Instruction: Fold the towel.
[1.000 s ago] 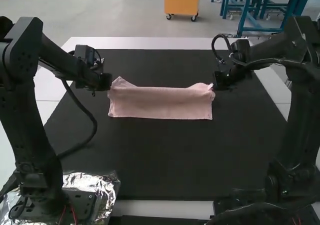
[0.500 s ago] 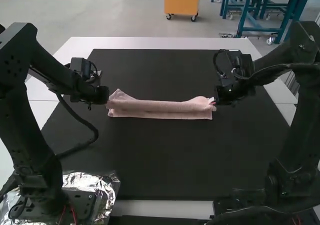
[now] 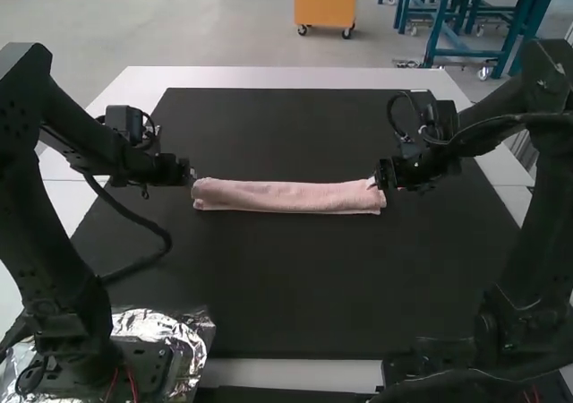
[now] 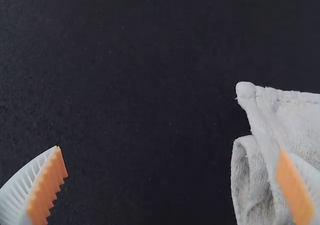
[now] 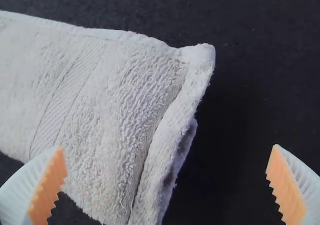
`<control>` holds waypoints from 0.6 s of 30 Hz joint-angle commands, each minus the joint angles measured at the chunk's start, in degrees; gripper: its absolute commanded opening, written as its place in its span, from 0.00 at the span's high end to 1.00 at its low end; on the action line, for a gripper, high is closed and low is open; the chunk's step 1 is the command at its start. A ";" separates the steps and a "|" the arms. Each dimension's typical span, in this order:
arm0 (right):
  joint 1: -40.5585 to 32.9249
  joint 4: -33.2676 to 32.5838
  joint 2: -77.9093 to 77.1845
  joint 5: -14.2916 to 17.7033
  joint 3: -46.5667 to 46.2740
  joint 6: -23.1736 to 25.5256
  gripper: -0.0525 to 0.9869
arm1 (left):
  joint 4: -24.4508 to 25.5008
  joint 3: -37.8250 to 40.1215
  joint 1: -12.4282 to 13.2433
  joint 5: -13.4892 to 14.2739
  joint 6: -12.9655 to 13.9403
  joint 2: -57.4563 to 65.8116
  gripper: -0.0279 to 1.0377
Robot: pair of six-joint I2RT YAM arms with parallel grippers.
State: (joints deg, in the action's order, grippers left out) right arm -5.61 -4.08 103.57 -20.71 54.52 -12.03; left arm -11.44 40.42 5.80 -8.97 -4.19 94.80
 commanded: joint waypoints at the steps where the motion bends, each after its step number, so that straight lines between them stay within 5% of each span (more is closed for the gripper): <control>1: -0.46 0.47 -1.62 0.67 0.85 0.34 0.07 | -0.51 2.11 0.26 0.10 -0.74 -1.64 0.06; 18: -1.78 2.76 4.27 2.08 0.15 -0.27 0.07 | -0.95 2.73 0.09 0.01 -2.14 -1.64 0.06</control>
State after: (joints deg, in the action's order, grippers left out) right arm -6.39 -1.89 107.35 -19.27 54.52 -12.05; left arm -11.88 41.52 5.93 -8.99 -5.72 94.43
